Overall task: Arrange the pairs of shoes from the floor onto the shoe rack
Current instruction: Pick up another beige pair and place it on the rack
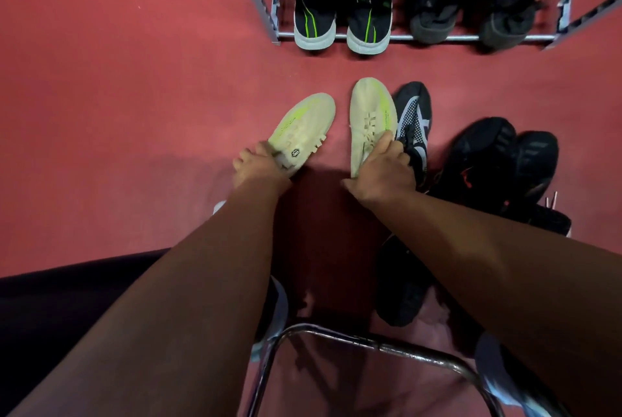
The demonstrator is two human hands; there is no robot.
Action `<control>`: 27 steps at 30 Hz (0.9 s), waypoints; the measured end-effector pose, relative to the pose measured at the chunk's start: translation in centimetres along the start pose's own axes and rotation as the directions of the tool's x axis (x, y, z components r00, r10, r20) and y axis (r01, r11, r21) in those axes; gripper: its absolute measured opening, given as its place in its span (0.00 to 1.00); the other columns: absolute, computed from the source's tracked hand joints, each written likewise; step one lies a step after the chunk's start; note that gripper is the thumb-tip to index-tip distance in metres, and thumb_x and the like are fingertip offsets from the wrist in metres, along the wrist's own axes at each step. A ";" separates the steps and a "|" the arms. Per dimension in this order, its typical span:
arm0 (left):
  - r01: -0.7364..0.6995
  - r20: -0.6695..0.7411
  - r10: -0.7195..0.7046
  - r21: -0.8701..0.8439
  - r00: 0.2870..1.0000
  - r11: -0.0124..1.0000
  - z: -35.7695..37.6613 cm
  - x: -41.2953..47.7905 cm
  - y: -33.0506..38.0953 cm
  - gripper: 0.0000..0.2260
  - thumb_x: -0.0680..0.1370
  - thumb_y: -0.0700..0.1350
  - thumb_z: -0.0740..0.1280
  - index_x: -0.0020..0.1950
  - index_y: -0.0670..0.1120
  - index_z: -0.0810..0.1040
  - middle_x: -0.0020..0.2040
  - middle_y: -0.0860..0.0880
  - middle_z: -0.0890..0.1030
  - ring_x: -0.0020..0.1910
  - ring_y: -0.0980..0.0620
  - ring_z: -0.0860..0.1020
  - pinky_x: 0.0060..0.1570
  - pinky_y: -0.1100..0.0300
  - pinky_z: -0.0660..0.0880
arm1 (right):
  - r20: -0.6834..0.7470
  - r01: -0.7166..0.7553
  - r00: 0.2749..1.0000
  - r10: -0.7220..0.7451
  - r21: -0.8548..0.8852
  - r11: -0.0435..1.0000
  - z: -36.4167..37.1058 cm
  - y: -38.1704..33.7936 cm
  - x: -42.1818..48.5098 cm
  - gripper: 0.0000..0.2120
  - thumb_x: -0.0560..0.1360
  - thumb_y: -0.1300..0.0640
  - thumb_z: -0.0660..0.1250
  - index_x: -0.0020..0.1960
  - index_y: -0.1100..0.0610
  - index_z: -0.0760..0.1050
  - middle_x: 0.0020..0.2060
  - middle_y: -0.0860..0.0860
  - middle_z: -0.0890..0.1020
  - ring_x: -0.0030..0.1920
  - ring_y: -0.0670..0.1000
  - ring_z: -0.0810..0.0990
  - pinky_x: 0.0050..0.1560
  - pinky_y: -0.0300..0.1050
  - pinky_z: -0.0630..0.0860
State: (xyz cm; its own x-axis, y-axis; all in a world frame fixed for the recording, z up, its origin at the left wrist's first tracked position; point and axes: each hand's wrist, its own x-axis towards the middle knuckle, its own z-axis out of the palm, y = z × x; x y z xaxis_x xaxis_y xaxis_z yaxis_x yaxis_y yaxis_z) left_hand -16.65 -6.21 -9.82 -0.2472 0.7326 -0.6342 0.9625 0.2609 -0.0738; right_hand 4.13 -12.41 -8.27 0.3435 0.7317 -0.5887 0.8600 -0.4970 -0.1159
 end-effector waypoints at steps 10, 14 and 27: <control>-0.059 -0.113 0.055 -0.036 0.992 0.998 4.1 -1.5 1.7 0.33 0.73 0.61 0.71 0.69 0.41 0.65 0.64 0.42 0.70 0.62 0.42 0.70 0.56 0.51 0.71 | 0.014 0.002 1.000 -0.002 0.004 1.000 0.4 -0.3 0.9 0.64 0.66 0.39 0.78 0.83 0.61 0.39 0.72 0.61 0.62 0.69 0.63 0.69 0.63 0.59 0.74; -0.060 -0.053 0.058 -0.033 0.997 0.998 3.6 -1.7 2.3 0.34 0.76 0.64 0.57 0.70 0.39 0.70 0.62 0.40 0.72 0.58 0.41 0.70 0.52 0.49 0.67 | -0.022 -0.022 1.000 0.022 0.037 0.999 -0.4 -0.1 0.5 0.63 0.64 0.41 0.80 0.82 0.60 0.42 0.70 0.59 0.66 0.67 0.61 0.72 0.61 0.58 0.75; 0.032 0.410 0.067 -0.230 0.909 0.973 -7.3 -10.4 3.8 0.18 0.72 0.48 0.77 0.57 0.41 0.80 0.50 0.43 0.84 0.47 0.44 0.83 0.52 0.53 0.80 | 0.045 -0.047 0.998 0.040 0.165 0.985 -10.3 2.2 -3.4 0.52 0.73 0.42 0.74 0.82 0.66 0.51 0.74 0.62 0.64 0.72 0.63 0.70 0.70 0.54 0.73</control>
State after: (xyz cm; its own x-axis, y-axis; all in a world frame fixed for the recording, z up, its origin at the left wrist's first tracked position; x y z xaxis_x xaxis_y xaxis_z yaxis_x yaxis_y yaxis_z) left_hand -11.26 -8.20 2.13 -0.1147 0.4257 -0.8976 0.9027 0.4219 0.0847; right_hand 8.74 -11.23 1.68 0.3605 0.6891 -0.6286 0.7687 -0.6012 -0.2182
